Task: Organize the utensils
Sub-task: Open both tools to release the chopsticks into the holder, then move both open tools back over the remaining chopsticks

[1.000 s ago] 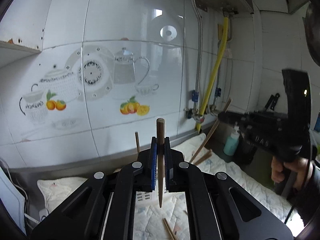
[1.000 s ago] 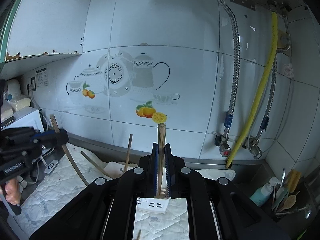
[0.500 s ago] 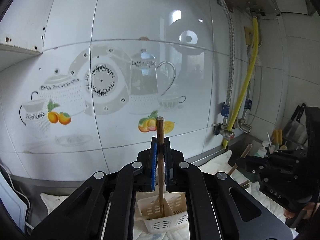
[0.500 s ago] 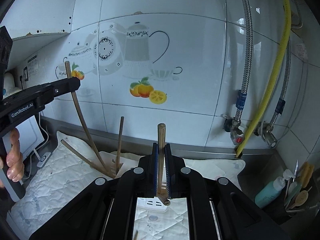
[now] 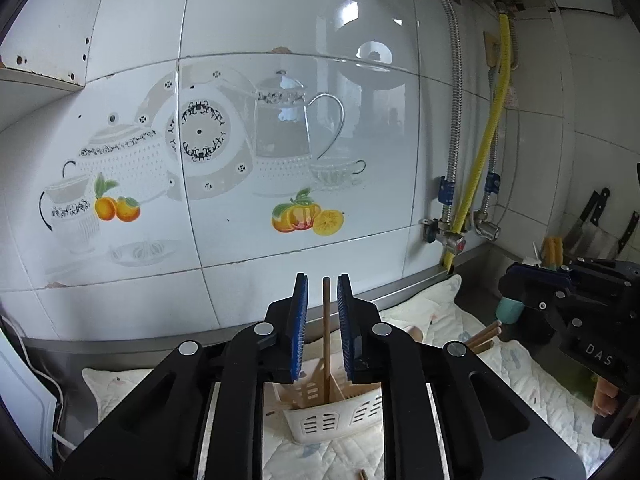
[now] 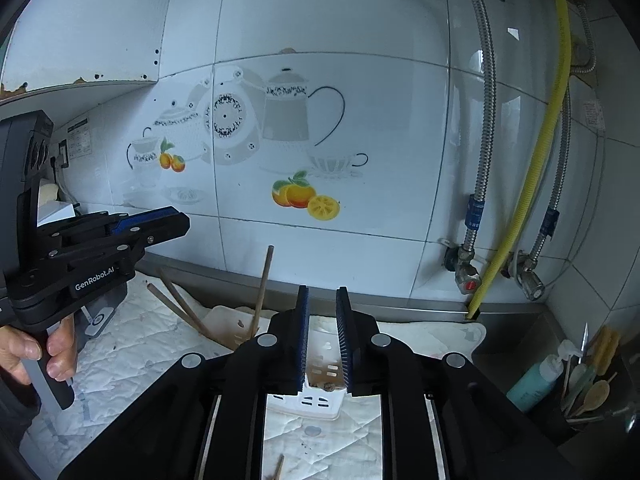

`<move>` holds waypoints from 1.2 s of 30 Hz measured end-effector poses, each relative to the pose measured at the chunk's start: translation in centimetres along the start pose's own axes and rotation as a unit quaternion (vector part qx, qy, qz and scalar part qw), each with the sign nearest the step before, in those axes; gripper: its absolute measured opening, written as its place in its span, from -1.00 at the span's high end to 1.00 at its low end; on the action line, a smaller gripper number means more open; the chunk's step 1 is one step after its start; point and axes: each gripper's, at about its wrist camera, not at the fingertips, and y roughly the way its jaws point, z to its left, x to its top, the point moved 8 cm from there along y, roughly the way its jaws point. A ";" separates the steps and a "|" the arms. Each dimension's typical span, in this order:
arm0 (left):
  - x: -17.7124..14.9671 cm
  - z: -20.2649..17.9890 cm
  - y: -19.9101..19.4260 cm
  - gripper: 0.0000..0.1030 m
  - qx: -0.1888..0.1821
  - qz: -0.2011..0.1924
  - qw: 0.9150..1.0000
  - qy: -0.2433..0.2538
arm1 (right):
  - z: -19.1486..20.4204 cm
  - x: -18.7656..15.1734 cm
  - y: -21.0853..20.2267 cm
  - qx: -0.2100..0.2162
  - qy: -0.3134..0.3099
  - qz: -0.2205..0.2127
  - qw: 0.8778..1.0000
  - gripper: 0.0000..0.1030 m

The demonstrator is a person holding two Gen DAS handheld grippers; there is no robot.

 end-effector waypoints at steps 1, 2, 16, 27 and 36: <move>0.1 -0.2 -0.7 0.61 -0.002 -0.002 1.000 0.002 | 0.2 0.0 -0.8 0.000 -0.003 -0.004 1.000 0.73; 0.0 -0.4 -1.4 0.59 -0.002 -0.004 1.000 0.003 | 0.4 0.0 -1.6 -0.001 -0.005 -0.007 1.000 0.72; -8.9 -1.0 -10.3 0.15 -0.010 0.045 0.999 -0.003 | 4.2 -8.2 -11.3 0.030 0.002 -0.003 1.000 0.59; -21.3 -1.8 -11.4 0.14 -0.028 0.143 0.989 -0.016 | 6.1 -17.7 -13.9 0.029 0.027 0.036 0.999 0.58; -31.0 -4.2 -9.4 0.14 -0.038 0.236 0.971 -0.024 | 6.3 -24.9 -12.2 0.001 0.036 0.089 0.995 0.46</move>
